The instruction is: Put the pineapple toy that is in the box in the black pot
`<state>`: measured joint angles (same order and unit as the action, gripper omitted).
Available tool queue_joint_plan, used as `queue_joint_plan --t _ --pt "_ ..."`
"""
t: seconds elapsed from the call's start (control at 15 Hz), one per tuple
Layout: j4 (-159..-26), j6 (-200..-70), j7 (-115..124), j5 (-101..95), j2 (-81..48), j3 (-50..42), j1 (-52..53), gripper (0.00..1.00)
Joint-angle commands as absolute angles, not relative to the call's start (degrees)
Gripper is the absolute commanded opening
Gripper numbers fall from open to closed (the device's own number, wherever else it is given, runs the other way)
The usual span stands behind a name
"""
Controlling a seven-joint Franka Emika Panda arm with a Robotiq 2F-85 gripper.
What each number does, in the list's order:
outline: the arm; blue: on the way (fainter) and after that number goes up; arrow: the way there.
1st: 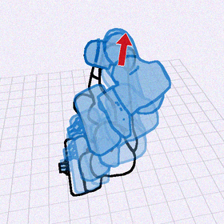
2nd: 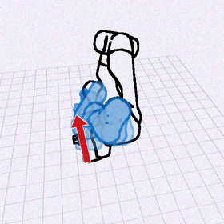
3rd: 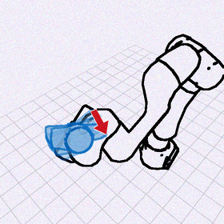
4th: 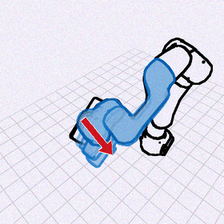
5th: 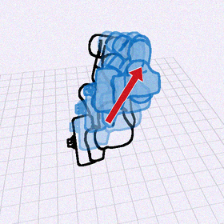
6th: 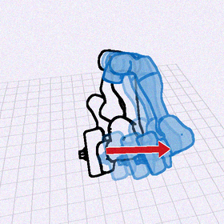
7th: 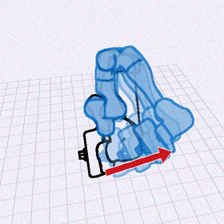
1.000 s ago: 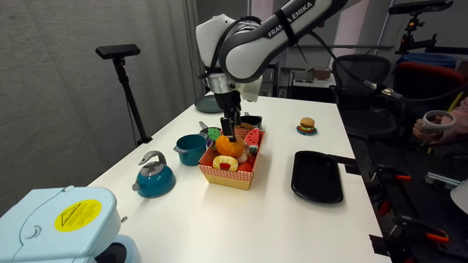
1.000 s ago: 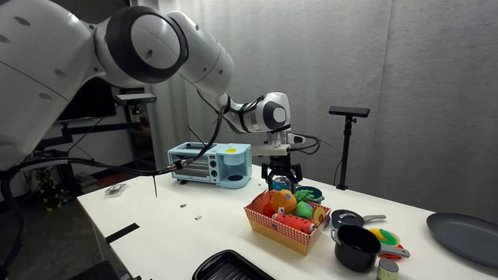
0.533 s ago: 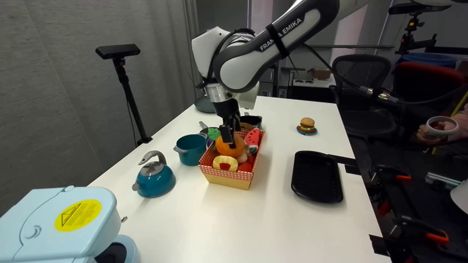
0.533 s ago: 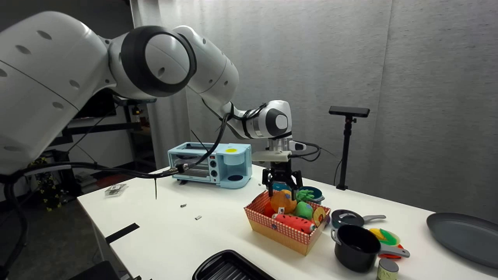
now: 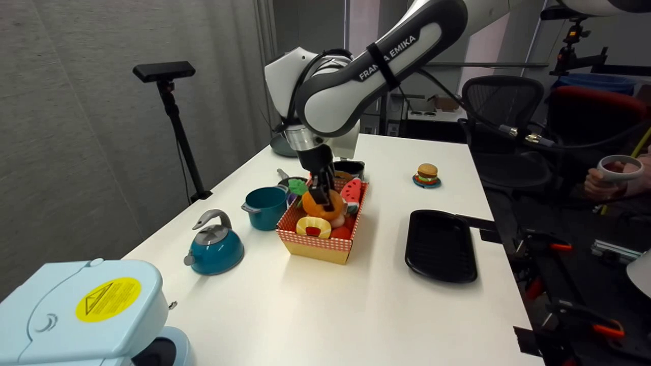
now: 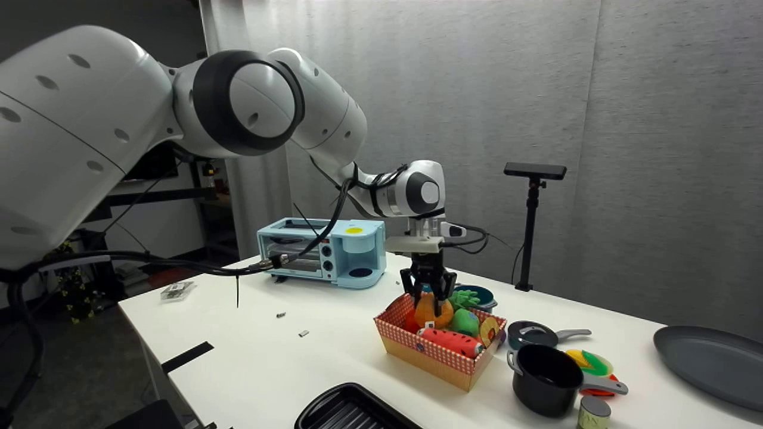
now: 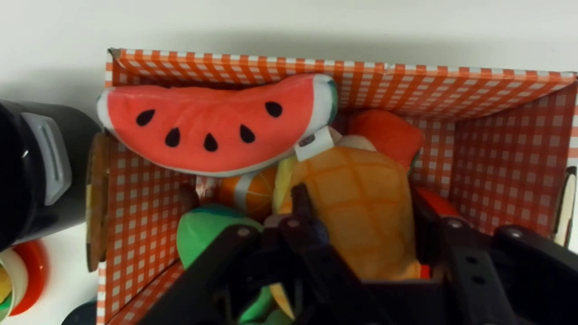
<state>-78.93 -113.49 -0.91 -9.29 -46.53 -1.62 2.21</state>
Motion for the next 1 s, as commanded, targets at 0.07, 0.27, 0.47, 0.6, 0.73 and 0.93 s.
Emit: queue_joint_plan --t 0.07,0.27,0.47,0.6,0.73,0.93 --pt "-77.2 -111.9 -2.6 -7.8 -46.1 -0.9 1.2 0.16" --pt "-78.0 -112.2 -2.9 -6.6 -44.3 -0.8 0.3 0.02" --pt "-78.4 -111.6 -3.2 -5.0 -42.9 -1.0 -1.3 0.03" --pt "-78.8 -111.2 -3.0 -3.9 -42.0 -1.2 -2.4 0.04" --pt "-78.9 -110.7 -2.6 -3.0 -41.3 -1.4 -3.5 0.04" --pt "-79.1 -110.2 -2.4 -2.1 -40.4 -1.6 -4.8 0.04"
